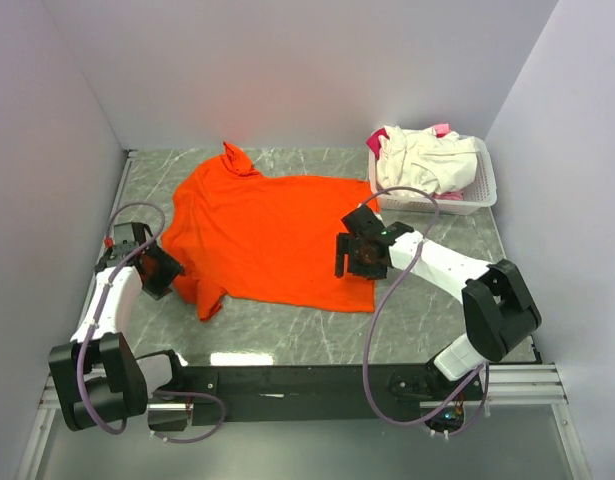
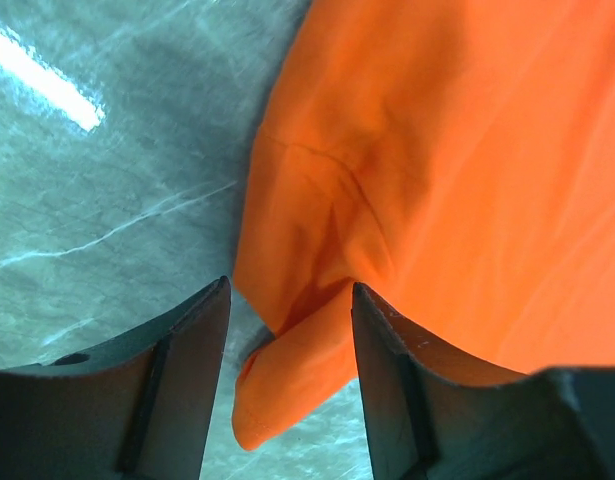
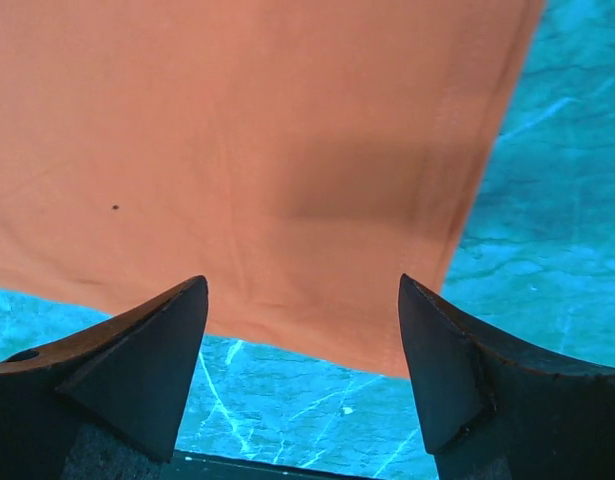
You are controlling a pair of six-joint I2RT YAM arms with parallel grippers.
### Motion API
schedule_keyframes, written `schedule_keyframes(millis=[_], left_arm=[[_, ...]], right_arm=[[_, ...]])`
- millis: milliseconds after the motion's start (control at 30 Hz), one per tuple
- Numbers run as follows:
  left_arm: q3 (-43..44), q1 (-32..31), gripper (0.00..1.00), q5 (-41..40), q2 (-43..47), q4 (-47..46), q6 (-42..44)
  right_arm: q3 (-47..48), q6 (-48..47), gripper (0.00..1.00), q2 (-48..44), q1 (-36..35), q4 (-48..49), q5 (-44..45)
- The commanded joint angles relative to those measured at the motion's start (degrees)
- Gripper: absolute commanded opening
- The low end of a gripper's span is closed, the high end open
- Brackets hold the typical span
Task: Fold and stack the t-shirts
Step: Flatten the tshirt out, then fold the tshirt
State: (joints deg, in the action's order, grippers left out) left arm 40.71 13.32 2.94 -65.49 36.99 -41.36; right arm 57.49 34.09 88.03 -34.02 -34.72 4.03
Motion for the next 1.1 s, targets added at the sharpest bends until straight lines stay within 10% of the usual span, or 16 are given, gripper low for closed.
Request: schedule_keyframes(millis=[0,600,1067], left_arm=[[-1.6,0.2,0.57,-0.7,-1.2,-2.9,-2.8],[-5.2,0.1,0.53,0.0,-6.7,-7.6,-3.2],[-4.9,0.2,0.01,5.8,-9.1,-10.2,-0.7]], right_arm=[[-0.6,1.0,0.83,-2.9,1.0,-1.8,2.5],[-9.0,1.3,0.83,-6.5,4.8,-3.1,-1.0],[-11.4,1.3,0.77,-5.0,4.7,-4.1,-5.1]])
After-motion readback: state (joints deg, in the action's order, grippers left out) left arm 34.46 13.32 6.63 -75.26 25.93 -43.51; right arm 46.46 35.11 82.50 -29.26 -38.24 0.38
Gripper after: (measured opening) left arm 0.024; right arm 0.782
